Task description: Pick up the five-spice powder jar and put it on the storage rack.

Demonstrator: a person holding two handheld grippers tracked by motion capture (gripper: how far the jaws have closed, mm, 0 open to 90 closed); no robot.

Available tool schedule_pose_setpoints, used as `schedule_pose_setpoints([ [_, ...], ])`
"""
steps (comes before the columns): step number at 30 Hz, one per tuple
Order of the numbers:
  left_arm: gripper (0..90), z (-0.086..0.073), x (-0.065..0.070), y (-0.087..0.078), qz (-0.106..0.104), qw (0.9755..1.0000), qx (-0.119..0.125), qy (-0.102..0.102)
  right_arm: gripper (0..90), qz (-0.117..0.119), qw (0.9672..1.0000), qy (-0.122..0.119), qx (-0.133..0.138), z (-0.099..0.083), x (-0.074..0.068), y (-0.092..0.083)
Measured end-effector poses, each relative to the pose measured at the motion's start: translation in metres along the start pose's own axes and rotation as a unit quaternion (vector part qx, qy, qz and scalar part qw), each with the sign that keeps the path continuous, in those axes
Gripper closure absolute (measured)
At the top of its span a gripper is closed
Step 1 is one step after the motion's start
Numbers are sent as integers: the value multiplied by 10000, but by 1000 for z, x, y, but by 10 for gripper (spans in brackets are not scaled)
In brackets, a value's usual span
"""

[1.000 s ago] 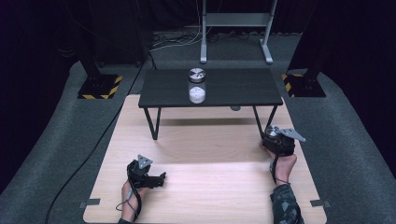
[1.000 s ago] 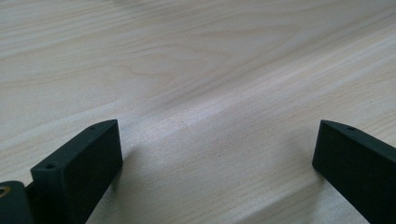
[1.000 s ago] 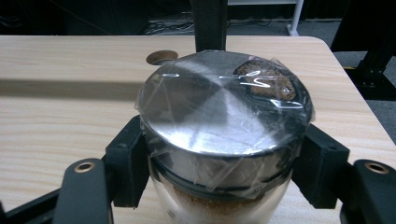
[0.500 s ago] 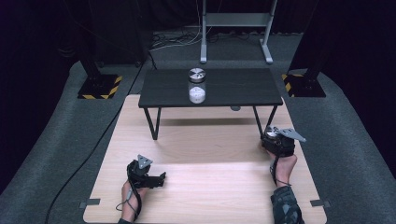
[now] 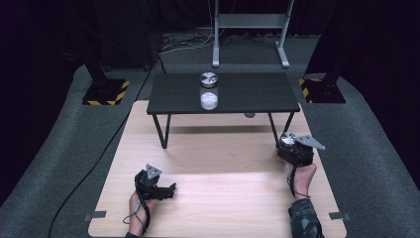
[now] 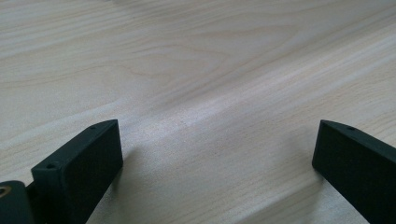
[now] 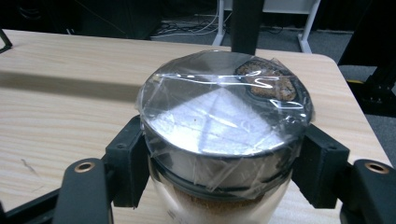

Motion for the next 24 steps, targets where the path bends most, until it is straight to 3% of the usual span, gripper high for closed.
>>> schedule_pose_setpoints([
  [24,14,0,0,0,-3,10000,0,14,297,125,9993,-252,247,21,-7,-19],
])
Point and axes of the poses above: each handheld gripper's, and its own axes: y roughly forward along the jaws, z roughly out of its top, x roughly to its right, the point moved 2 cm from there along y, roughly forward along the jaws, and after that the axes turned 8 degrees about -z, right-handed, at the moved point
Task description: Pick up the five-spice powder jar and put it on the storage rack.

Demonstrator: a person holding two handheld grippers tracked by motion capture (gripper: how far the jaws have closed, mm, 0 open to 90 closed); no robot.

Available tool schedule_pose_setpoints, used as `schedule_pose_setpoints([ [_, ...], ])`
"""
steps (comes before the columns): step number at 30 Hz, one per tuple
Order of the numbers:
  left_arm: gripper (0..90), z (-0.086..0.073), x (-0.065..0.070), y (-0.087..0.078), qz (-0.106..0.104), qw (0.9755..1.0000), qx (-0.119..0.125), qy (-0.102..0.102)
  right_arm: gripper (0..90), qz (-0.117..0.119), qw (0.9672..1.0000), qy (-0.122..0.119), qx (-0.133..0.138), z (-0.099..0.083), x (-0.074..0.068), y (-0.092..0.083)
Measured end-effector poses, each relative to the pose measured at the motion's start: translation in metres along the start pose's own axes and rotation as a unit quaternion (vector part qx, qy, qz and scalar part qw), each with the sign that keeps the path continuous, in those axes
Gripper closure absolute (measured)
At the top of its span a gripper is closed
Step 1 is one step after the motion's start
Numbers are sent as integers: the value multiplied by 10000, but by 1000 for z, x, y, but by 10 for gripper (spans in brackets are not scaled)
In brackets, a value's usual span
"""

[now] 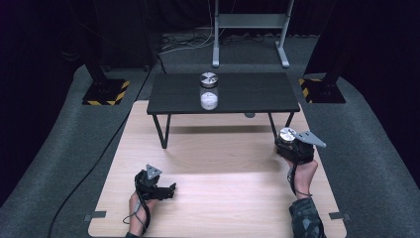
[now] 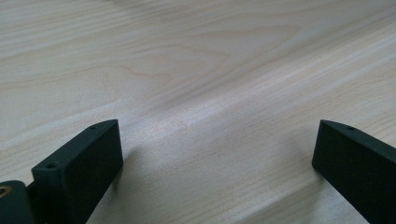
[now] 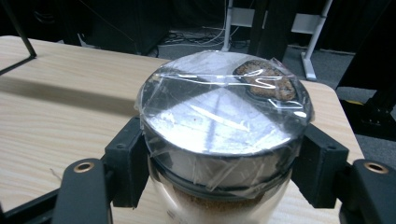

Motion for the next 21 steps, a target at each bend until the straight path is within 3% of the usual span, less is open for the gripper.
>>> schedule_pose_setpoints([
  [21,14,0,0,0,-5,10000,-2,2,296,194,9993,-270,192,24,-7,-16],
])
Point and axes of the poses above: each handheld gripper's, and its own axes: y roughly forward along the jaws, z roughly out of its top, x roughly to its right, the point moved 2 cm from there along y, roughly forward along the jaws, and after that the axes turned 8 degrees about -z, right-handed, at the moved point
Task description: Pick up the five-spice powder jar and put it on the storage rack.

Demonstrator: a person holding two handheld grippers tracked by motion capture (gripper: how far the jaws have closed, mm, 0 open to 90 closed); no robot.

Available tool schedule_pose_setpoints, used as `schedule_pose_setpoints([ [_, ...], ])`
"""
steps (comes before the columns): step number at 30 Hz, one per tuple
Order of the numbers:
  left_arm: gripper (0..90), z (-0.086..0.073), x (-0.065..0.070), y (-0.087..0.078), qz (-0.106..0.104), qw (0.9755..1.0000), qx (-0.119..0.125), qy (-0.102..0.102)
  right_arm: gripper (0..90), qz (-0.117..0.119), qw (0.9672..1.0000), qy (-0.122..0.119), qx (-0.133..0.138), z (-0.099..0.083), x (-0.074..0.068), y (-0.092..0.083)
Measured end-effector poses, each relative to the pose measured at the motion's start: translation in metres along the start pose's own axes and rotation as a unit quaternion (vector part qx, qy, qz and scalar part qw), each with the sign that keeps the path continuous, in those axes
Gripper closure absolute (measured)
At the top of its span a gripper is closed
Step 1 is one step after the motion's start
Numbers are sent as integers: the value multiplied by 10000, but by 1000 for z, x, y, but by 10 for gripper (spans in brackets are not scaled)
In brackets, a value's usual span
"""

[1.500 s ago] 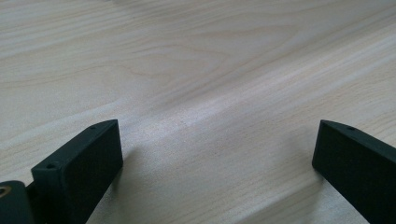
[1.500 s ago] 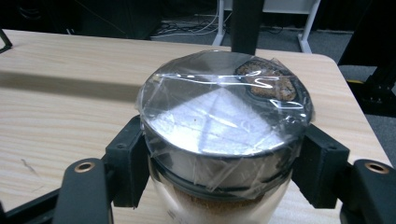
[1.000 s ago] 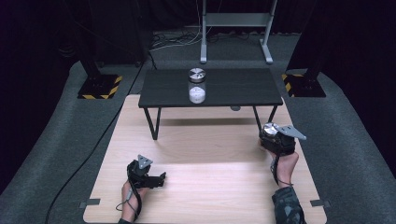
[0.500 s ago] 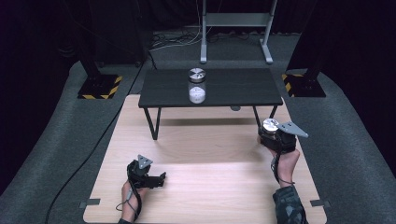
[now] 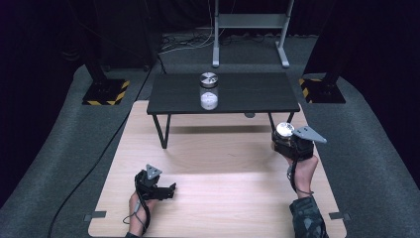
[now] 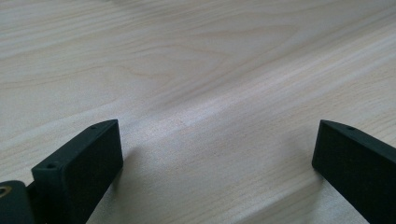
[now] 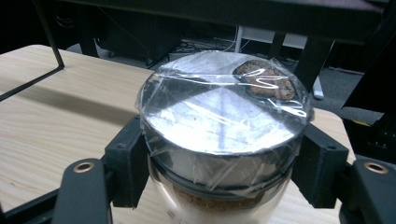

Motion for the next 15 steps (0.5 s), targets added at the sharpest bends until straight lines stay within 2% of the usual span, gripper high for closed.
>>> schedule_pose_setpoints([
  [15,14,0,0,0,-6,10000,-1,0,296,54,9999,-154,6,16,-2,-2],
])
Point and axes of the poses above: each handheld gripper's, and its own axes: y roughly forward along the jaws, z roughly out of its top, x roughly to its right, the point moved 2 cm from there along y, roughly forward along the jaws, and after that the axes turned 8 degrees about -z, right-handed, at the moved point
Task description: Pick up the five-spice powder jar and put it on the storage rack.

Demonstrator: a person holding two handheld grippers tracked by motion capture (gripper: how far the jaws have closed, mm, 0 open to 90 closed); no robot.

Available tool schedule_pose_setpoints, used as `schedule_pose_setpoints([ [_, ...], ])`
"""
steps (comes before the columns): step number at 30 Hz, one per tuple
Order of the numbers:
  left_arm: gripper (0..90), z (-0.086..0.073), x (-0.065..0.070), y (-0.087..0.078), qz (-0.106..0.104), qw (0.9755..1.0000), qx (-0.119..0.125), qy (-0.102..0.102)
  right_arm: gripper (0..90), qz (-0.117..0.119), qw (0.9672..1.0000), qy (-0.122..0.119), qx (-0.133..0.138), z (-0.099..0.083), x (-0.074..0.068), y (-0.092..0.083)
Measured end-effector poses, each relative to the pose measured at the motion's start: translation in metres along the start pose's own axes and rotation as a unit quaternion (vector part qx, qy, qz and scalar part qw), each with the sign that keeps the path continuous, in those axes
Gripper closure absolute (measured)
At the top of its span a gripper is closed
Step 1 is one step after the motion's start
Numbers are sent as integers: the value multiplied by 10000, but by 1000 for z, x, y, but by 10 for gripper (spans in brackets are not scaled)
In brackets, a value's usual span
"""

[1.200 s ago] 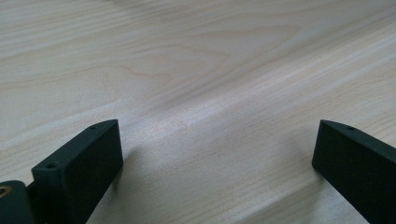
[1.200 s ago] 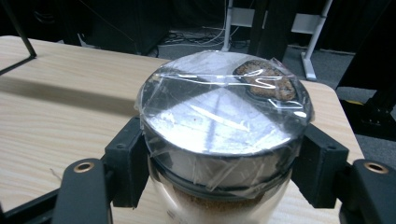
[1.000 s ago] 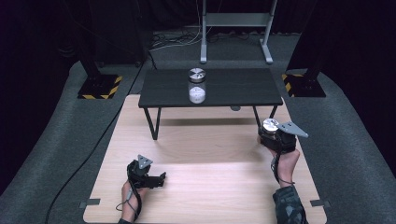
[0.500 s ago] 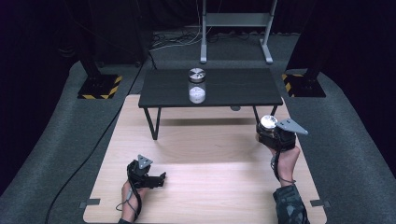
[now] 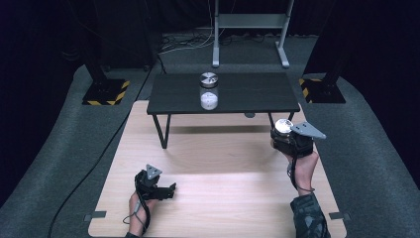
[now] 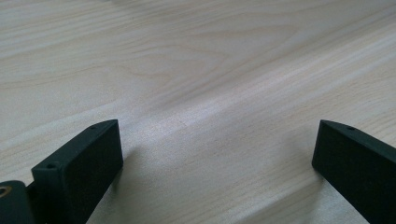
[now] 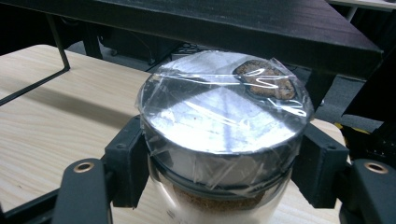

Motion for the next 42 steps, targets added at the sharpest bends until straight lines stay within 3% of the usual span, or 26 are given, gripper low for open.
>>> schedule_pose_setpoints([
  [28,14,0,0,0,-2,10000,3,6,296,120,9993,-295,177,41,-5,-1],
  [42,14,0,0,0,-3,10000,-3,12,296,231,9988,-328,291,56,-5,-4],
])
Point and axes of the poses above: each handheld gripper's, and its own axes: y roughly forward along the jaws, z roughly out of its top, x roughly to its right, the point moved 2 cm from there along y, roughly forward along the jaws, and after that the axes turned 8 degrees about -z, right-handed, at the moved point
